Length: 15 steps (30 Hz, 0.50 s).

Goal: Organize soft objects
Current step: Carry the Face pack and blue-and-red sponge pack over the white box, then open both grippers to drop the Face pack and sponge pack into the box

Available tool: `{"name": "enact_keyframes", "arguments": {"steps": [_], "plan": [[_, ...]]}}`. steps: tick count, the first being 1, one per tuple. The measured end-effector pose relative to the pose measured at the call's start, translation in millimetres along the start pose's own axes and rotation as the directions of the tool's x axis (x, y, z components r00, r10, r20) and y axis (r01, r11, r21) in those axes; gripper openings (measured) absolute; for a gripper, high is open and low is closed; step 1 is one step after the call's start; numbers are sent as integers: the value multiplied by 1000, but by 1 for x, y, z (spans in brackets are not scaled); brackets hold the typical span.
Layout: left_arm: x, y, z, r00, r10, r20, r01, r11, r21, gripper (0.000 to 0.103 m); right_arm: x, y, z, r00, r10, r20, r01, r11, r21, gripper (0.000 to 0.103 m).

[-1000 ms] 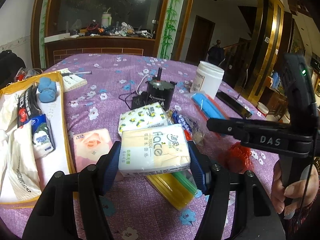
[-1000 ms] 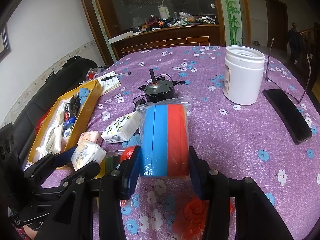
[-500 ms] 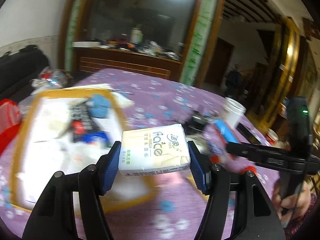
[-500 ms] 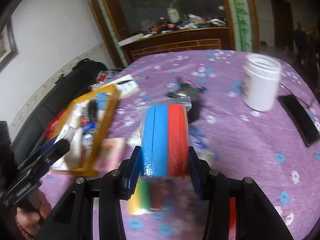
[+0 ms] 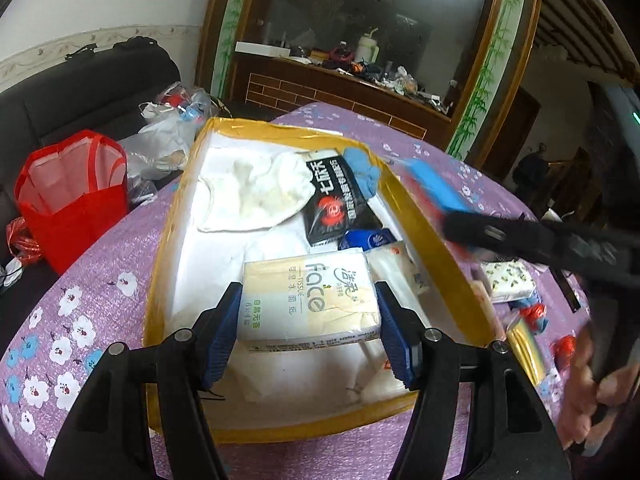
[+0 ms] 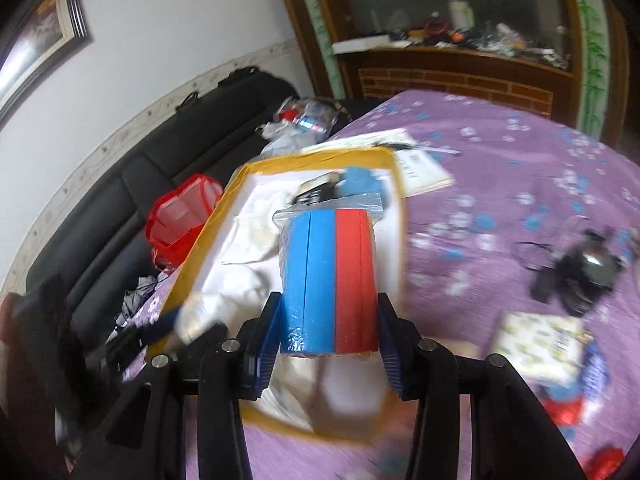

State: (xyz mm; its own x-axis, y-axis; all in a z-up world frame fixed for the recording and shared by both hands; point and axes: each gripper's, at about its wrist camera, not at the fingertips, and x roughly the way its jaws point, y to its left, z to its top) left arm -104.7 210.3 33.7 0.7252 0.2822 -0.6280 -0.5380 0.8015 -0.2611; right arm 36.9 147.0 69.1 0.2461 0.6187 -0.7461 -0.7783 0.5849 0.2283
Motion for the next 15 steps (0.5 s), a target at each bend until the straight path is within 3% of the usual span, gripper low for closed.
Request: {"name": "enact_keyframes", "arguments": {"steps": [10, 15], "plan": [[3, 8, 1, 1000, -12, -22, 12, 1000, -6, 64, 72, 25, 15, 994, 25, -106, -26, 1000, -6, 46], [6, 13, 1, 999, -8, -40, 7, 1000, -18, 64, 76, 26, 16, 994, 40, -105, -39, 999, 10, 53]]}}
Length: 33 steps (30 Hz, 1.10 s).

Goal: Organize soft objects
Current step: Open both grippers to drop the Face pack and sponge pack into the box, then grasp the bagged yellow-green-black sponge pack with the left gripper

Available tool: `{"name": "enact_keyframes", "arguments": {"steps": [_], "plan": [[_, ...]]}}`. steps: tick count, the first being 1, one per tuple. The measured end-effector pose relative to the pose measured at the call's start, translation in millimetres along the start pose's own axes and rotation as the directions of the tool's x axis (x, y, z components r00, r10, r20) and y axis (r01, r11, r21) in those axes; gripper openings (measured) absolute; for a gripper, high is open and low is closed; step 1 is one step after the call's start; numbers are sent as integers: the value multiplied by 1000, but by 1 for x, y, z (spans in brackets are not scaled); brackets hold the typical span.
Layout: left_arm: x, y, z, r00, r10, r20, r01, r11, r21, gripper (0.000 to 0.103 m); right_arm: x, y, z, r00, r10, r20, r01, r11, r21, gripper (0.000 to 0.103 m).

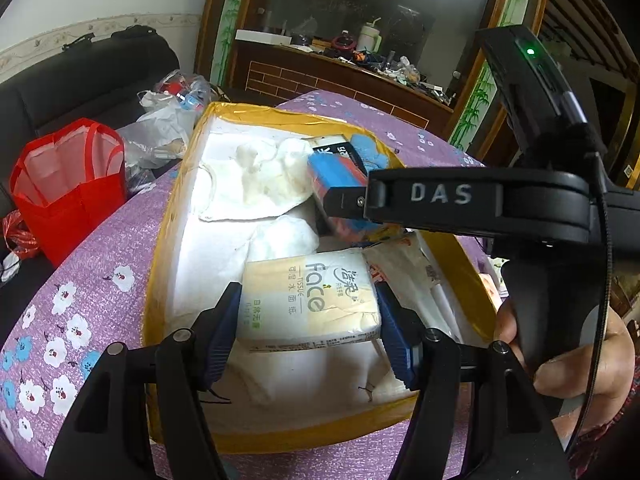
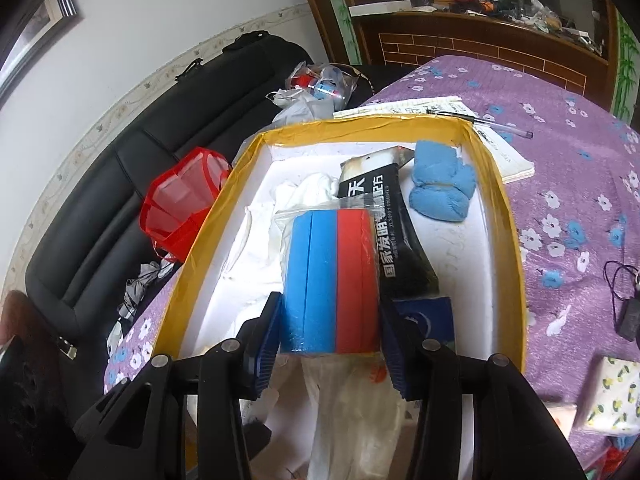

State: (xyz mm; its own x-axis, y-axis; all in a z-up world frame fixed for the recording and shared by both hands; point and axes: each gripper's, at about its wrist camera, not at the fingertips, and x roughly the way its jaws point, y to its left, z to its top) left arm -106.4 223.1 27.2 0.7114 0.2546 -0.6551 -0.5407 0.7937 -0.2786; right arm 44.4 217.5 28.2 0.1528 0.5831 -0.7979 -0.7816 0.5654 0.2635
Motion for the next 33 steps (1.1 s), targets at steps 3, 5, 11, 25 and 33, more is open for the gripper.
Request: {"name": "enact_keyframes", "arguments": {"steps": [3, 5, 11, 25, 33], "plan": [[0, 0, 1, 1000, -1, 0, 1, 1000, -1, 71, -5, 0, 1, 1000, 28, 0, -28, 1000, 4, 66], [-3, 0, 0, 1000, -8, 3, 8, 1000, -12, 73, -12, -1, 0, 999, 39, 15, -39, 999, 9, 66], [-14, -3, 3, 999, -22, 26, 23, 999, -26, 73, -47, -16, -7, 994, 82, 78, -86, 995, 47, 66], [-27, -72, 4, 996, -77, 37, 73, 992, 100, 73, -153, -106, -68, 980, 63, 188, -95, 982, 166, 66], [-19, -146, -15, 983, -174, -67, 184, 962, 201, 72, -219, -198, -129, 958, -70, 278, -13, 958, 286, 69]]}}
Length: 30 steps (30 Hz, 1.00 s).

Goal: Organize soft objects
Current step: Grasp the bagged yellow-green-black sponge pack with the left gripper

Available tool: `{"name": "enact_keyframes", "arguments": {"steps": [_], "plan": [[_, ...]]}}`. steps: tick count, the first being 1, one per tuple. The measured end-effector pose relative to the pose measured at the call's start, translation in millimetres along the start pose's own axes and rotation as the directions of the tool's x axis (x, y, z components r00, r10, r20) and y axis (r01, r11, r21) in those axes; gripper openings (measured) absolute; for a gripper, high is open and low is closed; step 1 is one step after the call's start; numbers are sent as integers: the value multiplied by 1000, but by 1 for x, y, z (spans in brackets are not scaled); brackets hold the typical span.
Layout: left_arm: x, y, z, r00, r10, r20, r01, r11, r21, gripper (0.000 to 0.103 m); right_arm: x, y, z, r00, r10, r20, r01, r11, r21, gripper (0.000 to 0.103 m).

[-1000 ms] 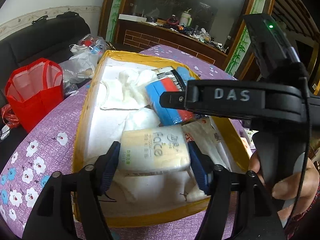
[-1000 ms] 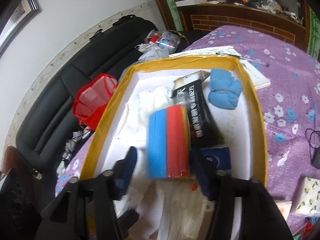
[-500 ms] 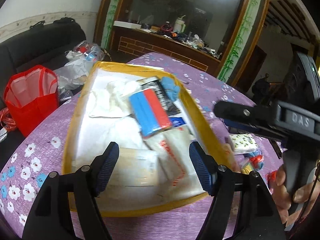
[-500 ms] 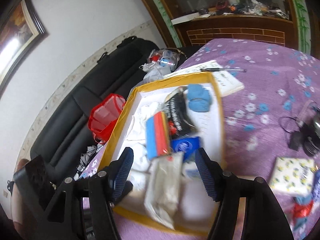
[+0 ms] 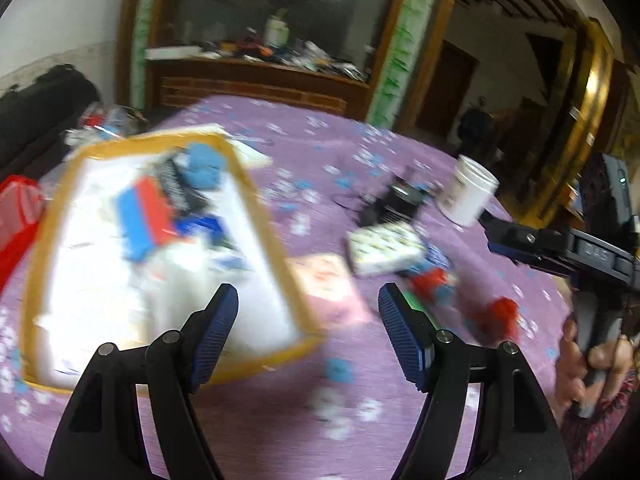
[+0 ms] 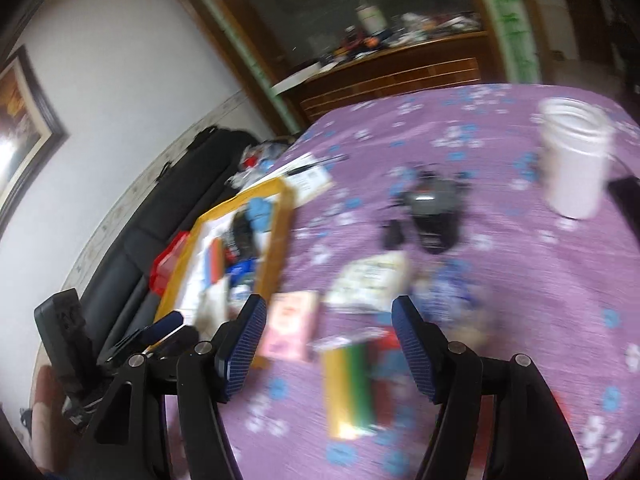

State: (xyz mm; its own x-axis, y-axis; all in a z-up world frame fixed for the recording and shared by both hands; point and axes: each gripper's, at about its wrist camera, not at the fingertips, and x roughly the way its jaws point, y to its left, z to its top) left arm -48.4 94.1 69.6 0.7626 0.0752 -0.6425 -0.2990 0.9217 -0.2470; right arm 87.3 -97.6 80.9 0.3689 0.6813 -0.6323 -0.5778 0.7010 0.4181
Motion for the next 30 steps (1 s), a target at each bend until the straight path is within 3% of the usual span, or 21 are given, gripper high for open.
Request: {"name": "enact_keyframes", "arguments": {"steps": [2, 4, 6, 9, 19, 21, 22, 26, 30], "plan": [[9, -18, -4, 998, -40, -43, 41, 999, 11, 72, -11, -29, -5, 995, -85, 54, 82, 996, 46, 72], [21, -39, -12, 993, -74, -97, 76, 997, 21, 72, -12, -52, -4, 987, -155, 40, 150, 983, 107, 72], [30, -57, -18, 987, -69, -142, 76, 996, 44, 72, -16, -74, -2, 995, -98, 34, 89, 975, 205, 72], [45, -80, -27, 982, -45, -186, 59, 996, 72, 72, -19, -76, -1, 999, -30, 40, 19, 970, 244, 72], [88, -106, -30, 970, 76, -231, -48, 991, 124, 72, -31, -68, -4, 998, -1, 60, -13, 974, 225, 72], [96, -107, -32, 970, 89, -226, -55, 987, 152, 70, -29, -67, -5, 999, -1, 53, -11, 975, 222, 72], [95, -107, -32, 973, 91, -211, -58, 986, 159, 64, -28, -67, -5, 999, -4, 50, -7, 976, 217, 72], [89, -97, -29, 978, 20, -209, 2, 995, 105, 47, -21, -66, -6, 999, -35, 30, 28, 979, 202, 72], [72, -91, -26, 978, -38, -207, 55, 995, 79, 43, -14, -69, -8, 999, -53, 11, 50, 979, 198, 72]]}}
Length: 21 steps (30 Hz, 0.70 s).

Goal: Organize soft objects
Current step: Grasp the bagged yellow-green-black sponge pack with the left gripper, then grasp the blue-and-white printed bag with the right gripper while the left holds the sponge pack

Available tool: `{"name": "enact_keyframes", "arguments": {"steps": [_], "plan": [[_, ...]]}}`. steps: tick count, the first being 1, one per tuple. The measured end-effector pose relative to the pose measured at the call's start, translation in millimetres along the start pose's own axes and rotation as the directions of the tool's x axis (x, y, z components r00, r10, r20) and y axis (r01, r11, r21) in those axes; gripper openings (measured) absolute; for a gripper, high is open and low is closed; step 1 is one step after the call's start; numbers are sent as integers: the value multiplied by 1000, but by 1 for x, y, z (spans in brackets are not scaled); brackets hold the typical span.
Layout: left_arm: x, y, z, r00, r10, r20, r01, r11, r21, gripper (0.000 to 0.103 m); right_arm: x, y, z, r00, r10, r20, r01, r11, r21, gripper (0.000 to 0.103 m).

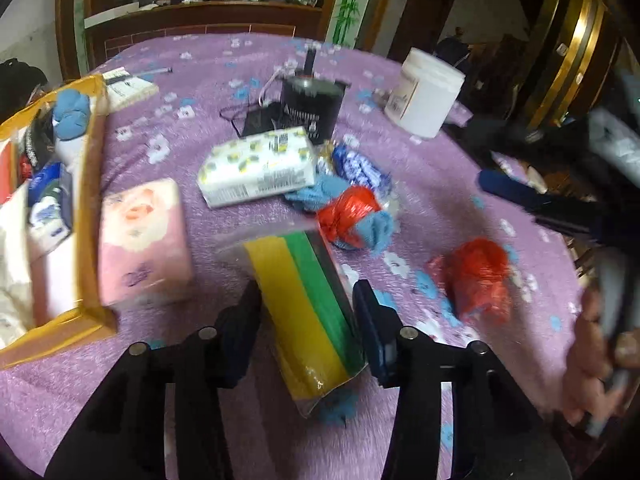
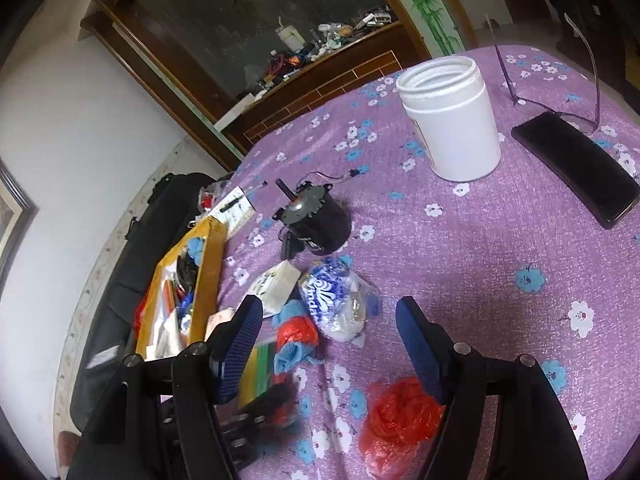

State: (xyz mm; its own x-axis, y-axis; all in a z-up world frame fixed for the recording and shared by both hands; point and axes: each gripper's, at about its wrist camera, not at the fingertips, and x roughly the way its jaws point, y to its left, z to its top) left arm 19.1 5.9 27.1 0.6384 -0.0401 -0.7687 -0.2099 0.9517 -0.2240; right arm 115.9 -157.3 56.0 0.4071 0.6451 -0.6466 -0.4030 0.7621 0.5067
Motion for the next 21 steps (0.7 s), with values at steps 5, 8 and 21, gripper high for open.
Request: {"name": "enact_keyframes", "arguments": {"steps": [5, 8, 21], "plan": [[-20, 10, -3, 999, -35, 5, 35, 999, -1, 43, 11, -1, -2, 999, -37, -14, 36, 999, -21, 72], [-18, 22, -12, 999, -31, -20, 31, 999, -8, 43, 20, 0, -5, 997, -64, -32, 63, 997, -41, 72], [-5, 32, -17, 999, -33, -27, 34, 999, 19, 43, 65, 36, 11, 962, -233, -145, 205, 961, -188, 60]]}}
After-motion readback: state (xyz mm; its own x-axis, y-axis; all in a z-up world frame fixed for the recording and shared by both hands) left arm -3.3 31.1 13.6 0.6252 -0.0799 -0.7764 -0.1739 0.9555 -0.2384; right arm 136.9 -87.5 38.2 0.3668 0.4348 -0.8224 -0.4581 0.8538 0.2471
